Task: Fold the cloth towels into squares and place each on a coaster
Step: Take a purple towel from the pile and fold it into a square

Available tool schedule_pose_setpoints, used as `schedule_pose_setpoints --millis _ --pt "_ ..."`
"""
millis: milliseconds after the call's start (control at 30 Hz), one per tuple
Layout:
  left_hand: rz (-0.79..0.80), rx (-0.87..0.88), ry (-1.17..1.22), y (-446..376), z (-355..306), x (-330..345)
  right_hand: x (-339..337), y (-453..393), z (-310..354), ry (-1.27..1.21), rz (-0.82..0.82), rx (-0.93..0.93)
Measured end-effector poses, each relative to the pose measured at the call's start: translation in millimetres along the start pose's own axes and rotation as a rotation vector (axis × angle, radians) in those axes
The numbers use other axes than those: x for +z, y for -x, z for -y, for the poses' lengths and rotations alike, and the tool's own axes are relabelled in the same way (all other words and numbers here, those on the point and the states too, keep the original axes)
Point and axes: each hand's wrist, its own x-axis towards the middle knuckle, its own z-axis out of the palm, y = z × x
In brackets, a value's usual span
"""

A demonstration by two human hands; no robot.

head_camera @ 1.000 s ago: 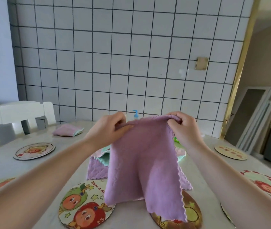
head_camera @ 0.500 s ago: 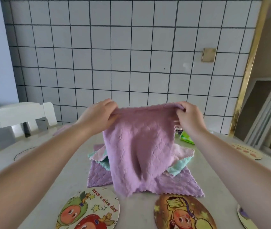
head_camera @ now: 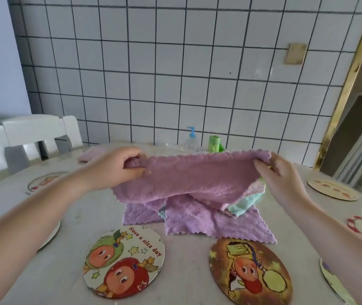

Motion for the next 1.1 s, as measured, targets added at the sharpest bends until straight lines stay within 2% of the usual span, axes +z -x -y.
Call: schedule_pose_setpoints --millis 133,267,467,633,733,933,1100 --pt "0.164 -0.111 0.215 42.4 4.8 29.8 12.9 44.4 -17.7 -0.182 0.129 0.156" --pt "0.303 -0.199 0.188 77.9 12.0 61.0 29.9 82.8 -49.9 -0.170 0.241 0.277" --pt "0.479 -0.183 0.291 102.3 18.3 79.7 31.6 114.5 -64.9 -0.294 0.349 0.430" --pt "0.677 -0.240 0.392 108.1 16.9 79.0 23.9 128.1 -68.1 -0.360 0.422 0.521" --pt "0.603 -0.257 0.402 103.1 24.3 80.1 22.1 124.2 -75.1 -0.327 0.460 0.521" --pt "0.341 -0.306 0.268 76.5 38.9 92.5 27.2 104.2 -94.2 0.020 0.392 0.371" --pt "0.336 -0.258 0.090 53.1 44.3 101.1 35.1 88.0 -101.5 0.145 0.391 0.328"
